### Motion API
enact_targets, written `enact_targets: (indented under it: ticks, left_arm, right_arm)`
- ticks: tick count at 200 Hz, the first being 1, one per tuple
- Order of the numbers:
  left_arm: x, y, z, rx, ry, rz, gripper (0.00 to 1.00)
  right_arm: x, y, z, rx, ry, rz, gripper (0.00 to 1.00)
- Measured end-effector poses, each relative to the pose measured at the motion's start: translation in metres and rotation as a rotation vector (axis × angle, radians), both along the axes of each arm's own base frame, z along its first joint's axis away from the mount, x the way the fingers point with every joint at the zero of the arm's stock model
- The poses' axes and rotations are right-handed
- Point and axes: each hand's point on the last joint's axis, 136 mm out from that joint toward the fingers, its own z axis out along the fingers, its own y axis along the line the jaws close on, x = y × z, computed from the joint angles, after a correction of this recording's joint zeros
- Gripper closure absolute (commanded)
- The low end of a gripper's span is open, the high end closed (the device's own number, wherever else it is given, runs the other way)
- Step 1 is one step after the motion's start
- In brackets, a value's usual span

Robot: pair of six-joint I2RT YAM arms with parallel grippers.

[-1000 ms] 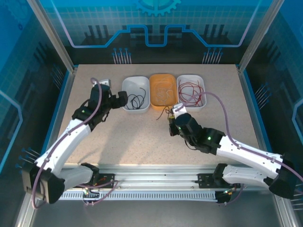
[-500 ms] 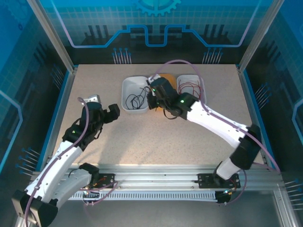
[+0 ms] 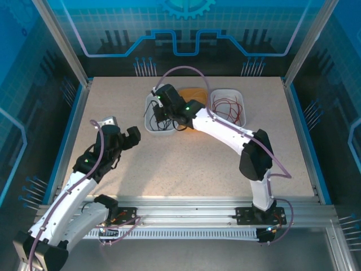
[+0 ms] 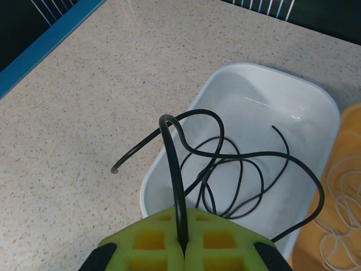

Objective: Untangle the cables

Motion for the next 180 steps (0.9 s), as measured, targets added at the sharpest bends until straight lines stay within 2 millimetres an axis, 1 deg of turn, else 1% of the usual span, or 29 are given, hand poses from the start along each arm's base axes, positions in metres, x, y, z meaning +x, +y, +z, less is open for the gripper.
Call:
enact_targets:
  ticks: [26,54,92,138,160,180]
  left_arm:
    - [0.000,0.001,0.000,0.005,0.000,0.006,0.01]
    - [-0.001,0.002,-0.002,0.008,0.006,0.008,0.01]
    - [-0.002,0.003,-0.005,0.014,0.015,0.012,0.01]
    - [-0.003,0.004,-0.008,0.018,0.022,0.014,0.01]
    - [-0.003,0.004,-0.008,0.019,0.022,0.015,0.01]
    - [-0.003,0.004,-0.008,0.019,0.022,0.014,0.01]
  right_arm:
    - [0.010,0.010,-0.012,-0.010,-0.003,0.017,1.00]
    - [0.020,0.014,-0.023,-0.024,-0.006,0.040,1.00]
    - [0.031,0.010,-0.039,-0.064,-0.006,0.077,1.00]
    - [0.050,0.007,-0.051,-0.094,-0.016,0.095,1.00]
    - [0.059,0.004,-0.062,-0.116,-0.012,0.100,1.00]
    - [0.065,0.006,-0.073,-0.145,-0.013,0.115,1.00]
